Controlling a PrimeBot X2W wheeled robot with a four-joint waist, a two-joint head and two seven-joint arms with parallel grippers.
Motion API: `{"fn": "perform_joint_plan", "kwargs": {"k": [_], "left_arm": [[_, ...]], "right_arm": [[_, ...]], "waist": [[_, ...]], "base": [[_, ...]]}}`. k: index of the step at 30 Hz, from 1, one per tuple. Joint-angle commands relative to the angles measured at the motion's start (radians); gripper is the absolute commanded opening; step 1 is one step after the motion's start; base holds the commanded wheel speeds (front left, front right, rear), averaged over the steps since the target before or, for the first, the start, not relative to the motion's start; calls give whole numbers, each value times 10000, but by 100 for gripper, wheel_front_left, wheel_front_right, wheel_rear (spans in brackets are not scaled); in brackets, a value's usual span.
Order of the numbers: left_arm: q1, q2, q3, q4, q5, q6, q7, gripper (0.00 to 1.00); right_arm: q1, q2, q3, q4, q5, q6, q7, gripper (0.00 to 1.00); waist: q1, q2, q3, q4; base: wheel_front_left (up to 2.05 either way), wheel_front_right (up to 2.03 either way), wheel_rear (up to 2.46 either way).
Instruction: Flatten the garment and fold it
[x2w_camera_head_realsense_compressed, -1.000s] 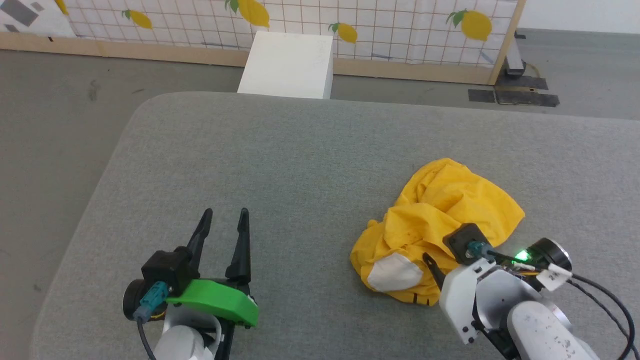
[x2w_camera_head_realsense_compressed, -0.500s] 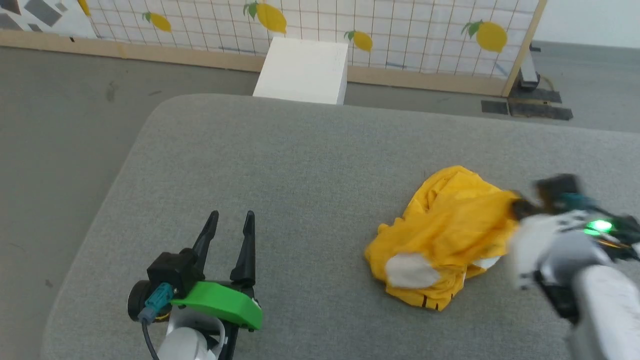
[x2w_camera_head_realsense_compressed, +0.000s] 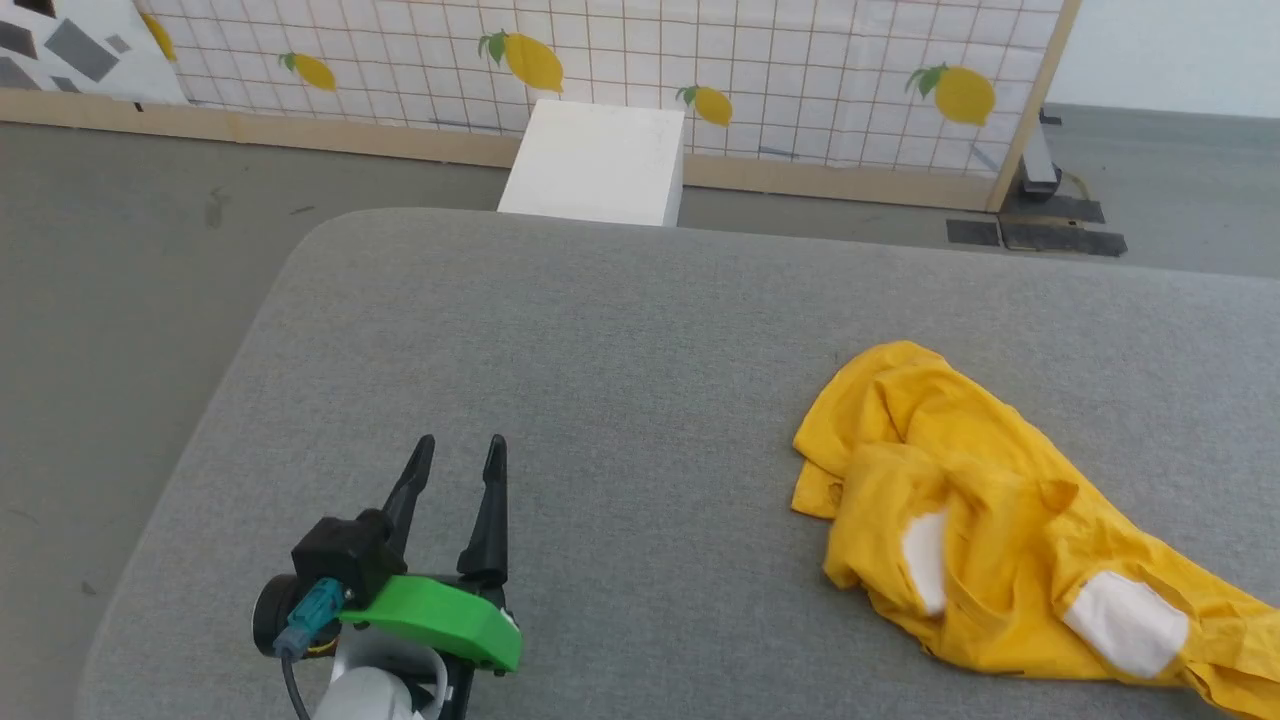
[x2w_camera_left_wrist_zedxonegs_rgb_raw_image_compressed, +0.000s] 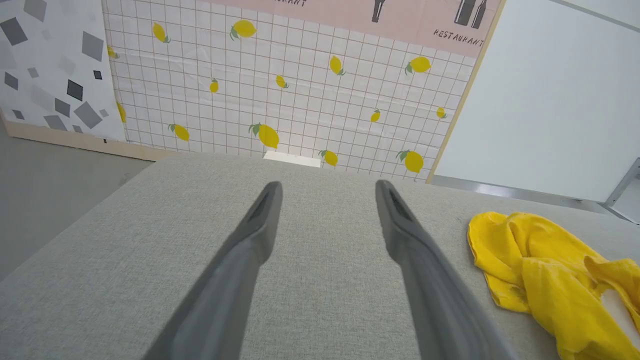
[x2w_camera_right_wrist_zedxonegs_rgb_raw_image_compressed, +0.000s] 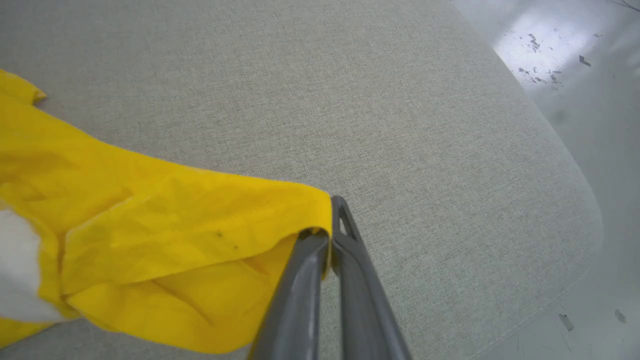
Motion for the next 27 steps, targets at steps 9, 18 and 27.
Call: {"fn": "perform_joint_plan", "kwargs": {"k": [9, 18, 27], "left_arm": [[-35, -36, 57, -38, 26, -33, -36, 100], [-981, -37, -1459, 548, -432, -197, 7, 100], [-2822, -37, -4469, 2212, -2108, -145, 1651, 100]], "right_arm": [[575, 21, 1069, -581, 1103, -15, -2002, 100], [775, 23, 3880, -1424, 1716, -15, -4510, 100], [296, 23, 5077, -1076, 1870, -15, -4812, 100]], "waist": [[0, -1, 355, -386], [0, -1, 904, -1352], [0, -1, 1314, -2443]], "base": [[0, 0, 0], [0, 0, 0], [0, 0, 0]]}}
